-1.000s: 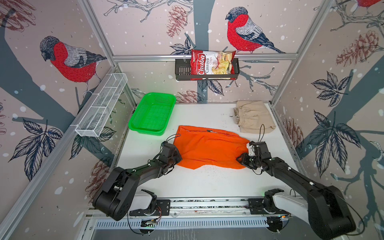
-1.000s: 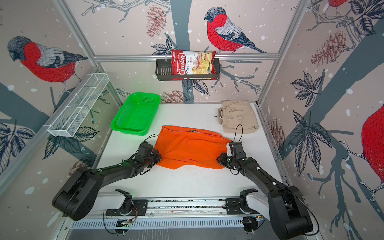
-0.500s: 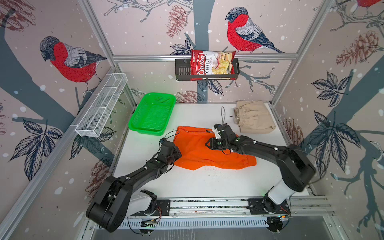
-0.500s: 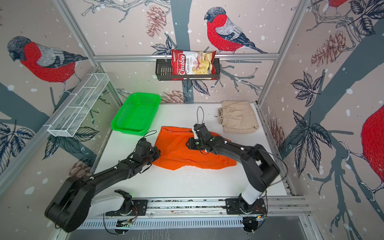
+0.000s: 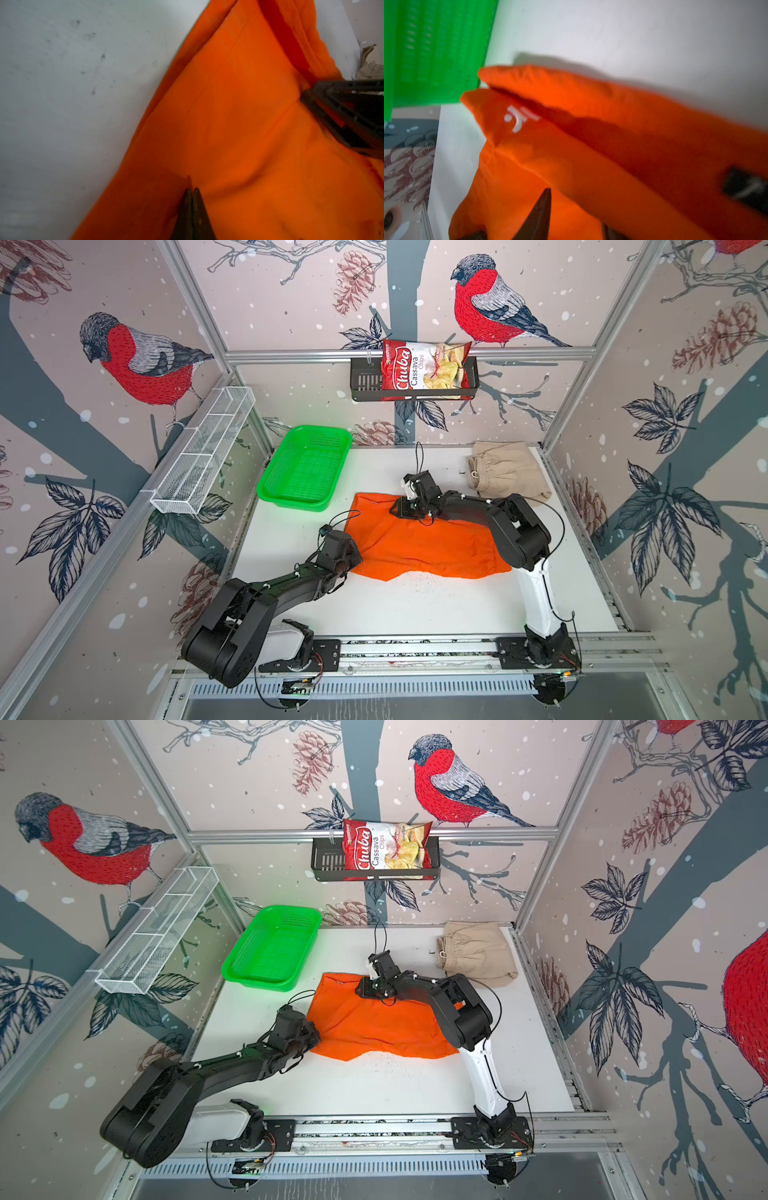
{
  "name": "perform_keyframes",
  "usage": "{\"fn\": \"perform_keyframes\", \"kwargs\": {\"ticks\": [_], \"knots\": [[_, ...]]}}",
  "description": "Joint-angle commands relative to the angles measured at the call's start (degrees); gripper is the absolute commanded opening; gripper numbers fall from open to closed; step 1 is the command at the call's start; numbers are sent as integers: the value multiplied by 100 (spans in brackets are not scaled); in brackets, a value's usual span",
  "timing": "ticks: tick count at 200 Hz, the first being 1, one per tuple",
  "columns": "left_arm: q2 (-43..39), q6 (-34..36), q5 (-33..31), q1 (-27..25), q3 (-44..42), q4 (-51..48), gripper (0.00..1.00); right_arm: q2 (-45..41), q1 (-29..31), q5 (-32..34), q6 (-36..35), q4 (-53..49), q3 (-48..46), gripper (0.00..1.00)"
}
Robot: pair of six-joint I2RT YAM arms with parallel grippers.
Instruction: Fold and stack the shorts
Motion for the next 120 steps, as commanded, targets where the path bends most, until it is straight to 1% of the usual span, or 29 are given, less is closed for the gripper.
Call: {"fn": "perform_keyframes", "kwargs": {"ticks": [1, 20, 33, 47, 62, 81, 96, 109, 120], "knots": [[-56, 61, -285, -3, -91, -390, 0, 359, -314, -145, -95, -113, 518, 41], [-98, 69, -373, -1, -129, -409, 0, 612, -593, -397, 2, -87, 931, 42], [-156, 78, -377, -3, -124, -454, 0, 612, -704, -611, 21, -48, 1069, 42], [-285, 160, -365, -3, -26, -556, 0, 364, -756, -743, -51, 17, 987, 42], [-511, 336, -366, -8, 189, -787, 0, -176, -771, -775, -179, 124, 571, 42], [-859, 749, -425, -66, 608, -1124, 17, -1130, -885, -757, -242, 321, -308, 43], [-1034, 1237, -652, -285, 1036, -1431, 29, -1913, -1113, -770, -196, 442, -1122, 43], [-1078, 1590, -927, -575, 1393, -1564, 37, -2590, -1410, -767, -163, 435, -1824, 43], [-1001, 1879, -1123, -850, 1620, -1542, 41, -3103, -1706, -797, -145, 352, -2347, 43]]}}
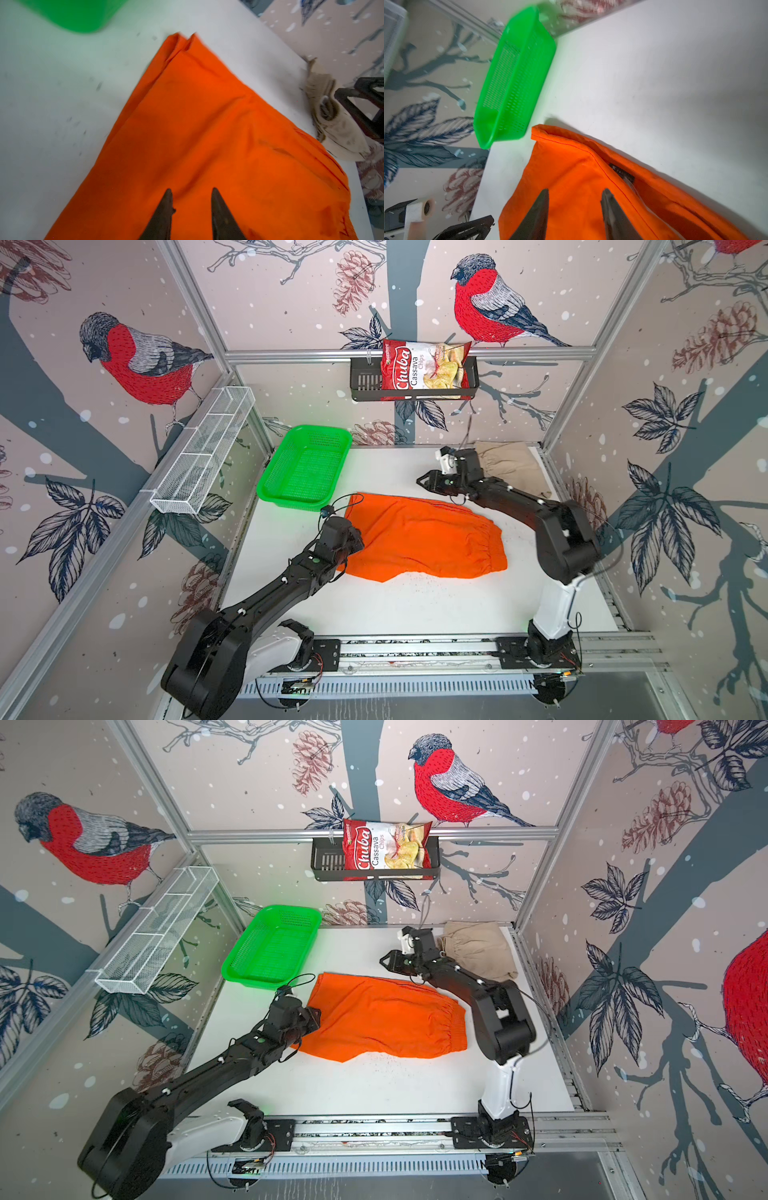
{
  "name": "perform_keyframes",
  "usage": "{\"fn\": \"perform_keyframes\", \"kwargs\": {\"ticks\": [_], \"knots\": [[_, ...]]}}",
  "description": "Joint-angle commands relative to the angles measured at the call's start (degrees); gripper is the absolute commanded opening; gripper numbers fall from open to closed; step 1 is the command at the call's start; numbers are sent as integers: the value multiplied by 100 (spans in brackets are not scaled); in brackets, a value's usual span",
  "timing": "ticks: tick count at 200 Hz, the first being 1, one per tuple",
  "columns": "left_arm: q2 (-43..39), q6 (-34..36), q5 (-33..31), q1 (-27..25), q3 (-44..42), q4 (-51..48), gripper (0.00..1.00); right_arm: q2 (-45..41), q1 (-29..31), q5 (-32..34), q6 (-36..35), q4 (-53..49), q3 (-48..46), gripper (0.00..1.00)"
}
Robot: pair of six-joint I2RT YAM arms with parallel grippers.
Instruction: Fold and stack the shorts
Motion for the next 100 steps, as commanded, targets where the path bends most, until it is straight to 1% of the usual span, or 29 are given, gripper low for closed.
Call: {"fn": "perform_keyframes", "kwargs": {"ticks": [1, 25, 41, 62, 76, 92, 100], "knots": [[38, 931, -531, -424, 415, -320, 41, -813, -430, -65, -12, -33, -881, 43], [523, 1637, -602, -1058, 858, 104, 49, -1733, -1270, -412, -22, -187, -1939, 44], [1015, 2310, -520, -1534, 1166, 547, 54, -2288, -1897, -679, -37, -237, -2537, 44], [1876, 3337, -289, -2174, 1744, 1031, 58, -2848, -2773, -1010, 8, -334, -3105, 44], [2487, 3957, -202, -2507, 2201, 1241, 59, -3125, -3319, -1286, 87, -315, -3398, 44], [3100, 4529, 272, -2727, 2591, 1478, 59, -3262, -3861, -1560, 124, -388, -3623, 45], [3372, 4799, 689, -2805, 2903, 1566, 59, -3450, -4098, -1679, 89, -437, -3715, 45]]}}
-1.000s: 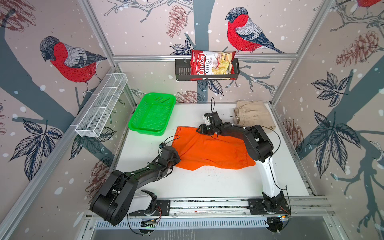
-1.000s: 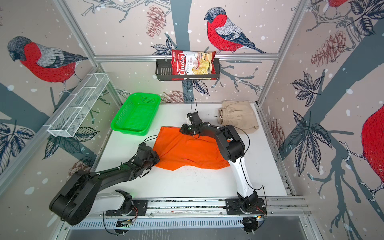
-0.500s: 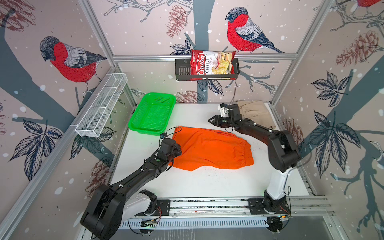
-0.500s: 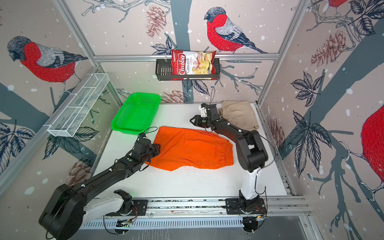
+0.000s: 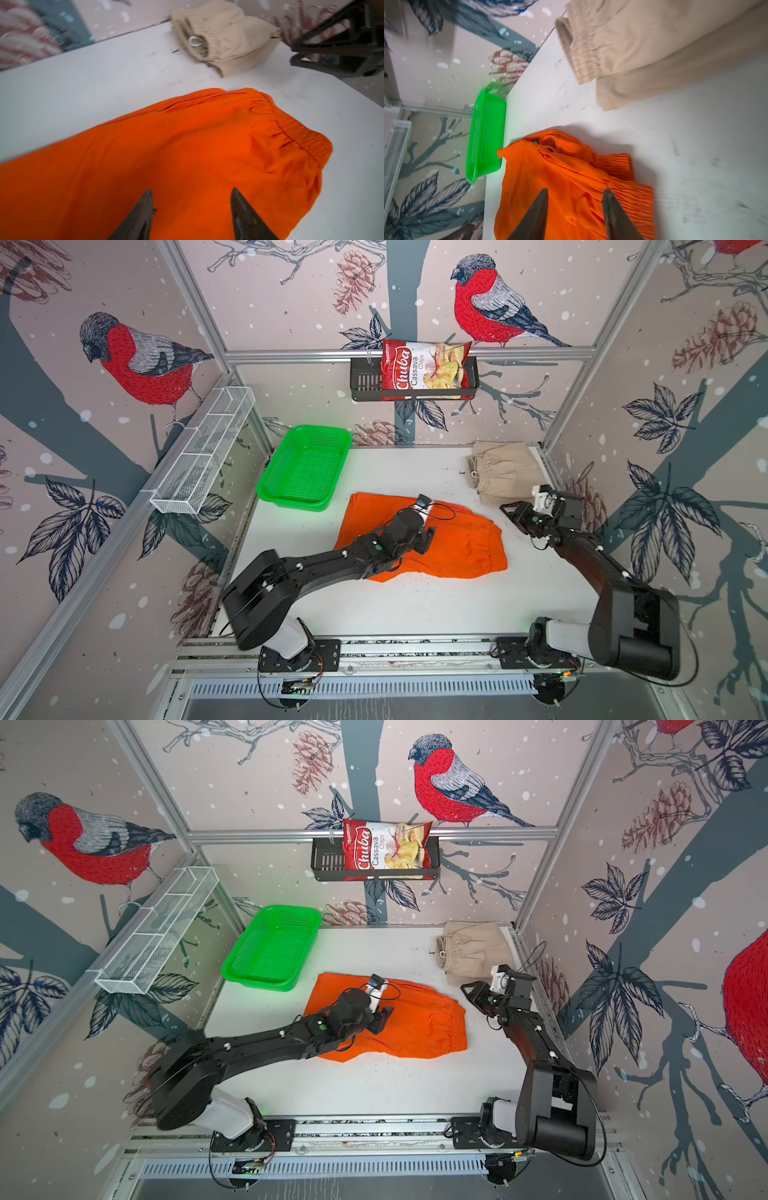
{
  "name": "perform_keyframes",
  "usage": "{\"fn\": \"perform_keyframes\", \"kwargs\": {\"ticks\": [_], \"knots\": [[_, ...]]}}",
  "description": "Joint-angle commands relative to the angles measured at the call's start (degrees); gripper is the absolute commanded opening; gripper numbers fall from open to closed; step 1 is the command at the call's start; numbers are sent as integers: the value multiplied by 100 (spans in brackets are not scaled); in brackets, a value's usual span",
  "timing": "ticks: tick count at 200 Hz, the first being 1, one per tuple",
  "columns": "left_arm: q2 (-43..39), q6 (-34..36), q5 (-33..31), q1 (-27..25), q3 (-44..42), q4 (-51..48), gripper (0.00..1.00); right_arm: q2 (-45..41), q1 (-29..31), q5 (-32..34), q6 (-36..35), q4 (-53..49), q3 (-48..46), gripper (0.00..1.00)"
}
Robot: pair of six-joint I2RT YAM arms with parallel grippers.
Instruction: Fold and stack the shorts
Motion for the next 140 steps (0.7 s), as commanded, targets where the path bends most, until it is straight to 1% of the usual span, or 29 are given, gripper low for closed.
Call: {"fn": "perform_keyframes", "kwargs": {"ticks": [1, 26, 43, 54, 67, 112, 140], "knots": [[631, 1405, 866, -219, 540, 628, 60, -268, -514, -670, 50, -126, -221, 45], [1316, 2363, 2137, -426, 1011, 908, 62, -323, -1099, -873, -121, -268, -428, 46], [1776, 2778, 2696, -541, 1391, 848, 64, -270, -1376, -1023, -114, -203, -595, 47], [2059, 2931, 2936, -593, 1684, 688, 65, -234, -1488, -1047, -105, -201, -677, 47], [2389, 3093, 3048, -662, 2034, 481, 67, -200, -1577, -1052, -122, -188, -758, 47], [3362, 3545, 3019, -859, 2894, -27, 74, -182, -1607, -1052, -252, -257, -837, 48], [3737, 3563, 3037, -894, 3052, -105, 75, -189, -1614, -1026, -269, -302, -866, 50]]}}
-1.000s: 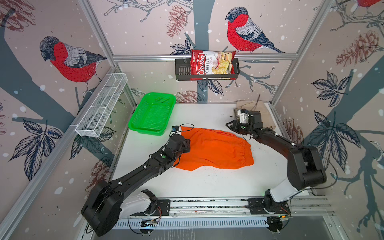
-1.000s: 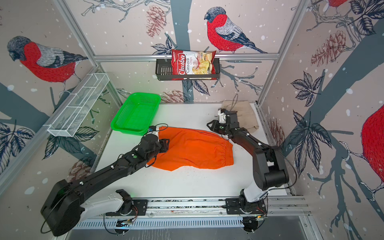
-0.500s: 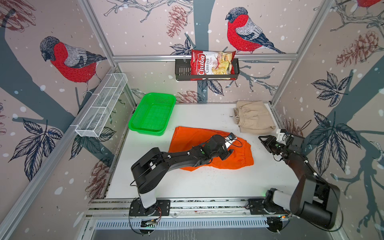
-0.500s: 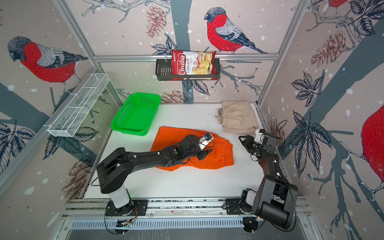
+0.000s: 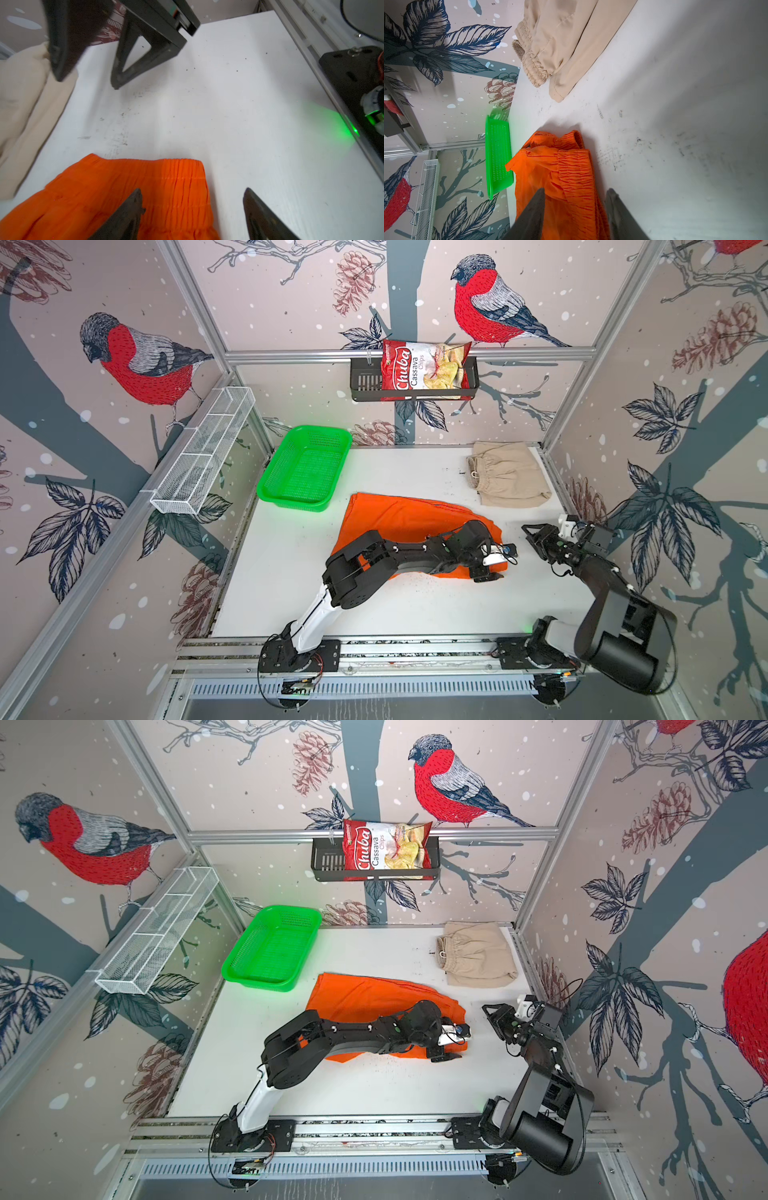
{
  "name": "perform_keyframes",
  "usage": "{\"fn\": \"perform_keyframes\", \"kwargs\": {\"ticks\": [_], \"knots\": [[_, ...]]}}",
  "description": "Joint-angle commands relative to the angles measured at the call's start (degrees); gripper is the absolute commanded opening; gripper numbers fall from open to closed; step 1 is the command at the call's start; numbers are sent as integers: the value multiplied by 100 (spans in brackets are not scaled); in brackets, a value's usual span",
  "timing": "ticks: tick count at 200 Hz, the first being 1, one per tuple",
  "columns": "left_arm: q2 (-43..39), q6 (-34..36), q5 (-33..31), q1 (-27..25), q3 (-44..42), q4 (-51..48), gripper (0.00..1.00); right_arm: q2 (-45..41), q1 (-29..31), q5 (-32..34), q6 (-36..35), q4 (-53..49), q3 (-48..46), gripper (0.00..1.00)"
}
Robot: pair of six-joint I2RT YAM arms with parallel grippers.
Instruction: Fold and stack the shorts
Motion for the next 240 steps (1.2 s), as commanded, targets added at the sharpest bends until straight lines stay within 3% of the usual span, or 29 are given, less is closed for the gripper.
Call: {"fn": "perform_keyframes", "kwargs": {"ticks": [1, 36, 62, 80, 95, 123, 159, 240], "knots": [[216, 197, 117, -22, 89, -183, 75, -1, -1, -70, -111, -70, -30, 50], [268, -101, -903, -42, -179, 228, 60, -10, 9, -22, -153, -210, -105, 62], [69, -481, -1397, -41, -549, 904, 37, -7, 69, -54, -231, -393, -142, 66], [-180, -870, -1457, -43, -894, 1629, 20, 21, 124, -286, -108, -400, -220, 69], [-401, -1100, -1272, -24, -1161, 2182, 12, 72, 166, -719, 190, -311, -275, 72], [-641, -1471, -933, 20, -1404, 2741, 7, 495, 599, -1184, 1065, 439, -482, 76], [-802, -1734, -905, 46, -1821, 3410, 4, 578, 1100, -1187, 1575, 793, -441, 79], [-868, -1713, -899, 46, -2061, 3787, 3, 910, 1817, -1130, 2599, 2042, -707, 82]]}}
